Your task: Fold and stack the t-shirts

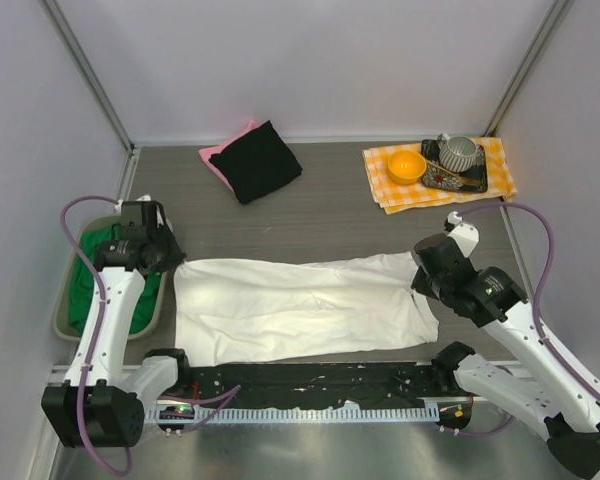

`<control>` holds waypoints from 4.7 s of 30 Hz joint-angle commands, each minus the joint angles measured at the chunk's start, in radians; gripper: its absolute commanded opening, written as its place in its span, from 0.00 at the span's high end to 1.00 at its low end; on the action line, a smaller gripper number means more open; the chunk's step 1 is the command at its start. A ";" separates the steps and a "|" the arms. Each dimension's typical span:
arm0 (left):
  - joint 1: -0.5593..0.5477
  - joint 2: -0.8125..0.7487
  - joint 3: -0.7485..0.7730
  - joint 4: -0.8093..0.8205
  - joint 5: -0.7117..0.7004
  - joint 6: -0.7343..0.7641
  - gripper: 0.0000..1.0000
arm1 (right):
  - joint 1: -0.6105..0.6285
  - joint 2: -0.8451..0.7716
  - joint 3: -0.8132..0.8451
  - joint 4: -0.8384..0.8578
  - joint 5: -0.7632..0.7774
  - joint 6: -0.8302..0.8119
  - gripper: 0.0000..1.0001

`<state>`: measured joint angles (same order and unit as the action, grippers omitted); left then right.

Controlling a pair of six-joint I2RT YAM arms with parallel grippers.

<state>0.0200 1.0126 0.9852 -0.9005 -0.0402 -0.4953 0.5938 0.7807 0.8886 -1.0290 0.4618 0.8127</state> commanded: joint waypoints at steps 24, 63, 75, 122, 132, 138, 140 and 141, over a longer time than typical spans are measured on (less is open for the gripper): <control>0.000 0.177 -0.034 0.193 0.333 -0.121 0.02 | 0.004 0.277 0.033 0.346 -0.073 -0.135 0.35; -0.009 0.333 -0.109 0.252 0.261 -0.106 0.17 | 0.004 0.716 -0.027 0.543 -0.186 -0.184 0.52; -0.009 0.334 -0.111 0.250 0.258 -0.094 0.17 | 0.008 0.694 -0.031 0.517 -0.157 -0.170 0.99; -0.009 0.273 -0.122 0.255 0.266 -0.075 0.17 | 0.314 0.605 0.021 0.449 0.129 -0.106 0.18; -0.009 0.271 -0.117 0.256 0.278 -0.074 0.17 | 0.412 0.465 -0.095 0.292 -0.011 -0.054 0.25; -0.009 0.262 -0.115 0.261 0.284 -0.074 0.17 | 0.535 0.365 -0.167 0.182 -0.077 0.097 0.28; -0.009 0.259 -0.117 0.259 0.286 -0.072 0.17 | 0.592 0.362 -0.191 0.169 -0.084 0.147 0.28; -0.009 0.254 -0.118 0.259 0.284 -0.072 0.17 | 0.612 0.367 -0.212 0.156 -0.086 0.166 0.28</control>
<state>0.0132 1.3090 0.8665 -0.6678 0.2287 -0.5896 1.1431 1.1610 0.7250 -0.7959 0.4046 0.8505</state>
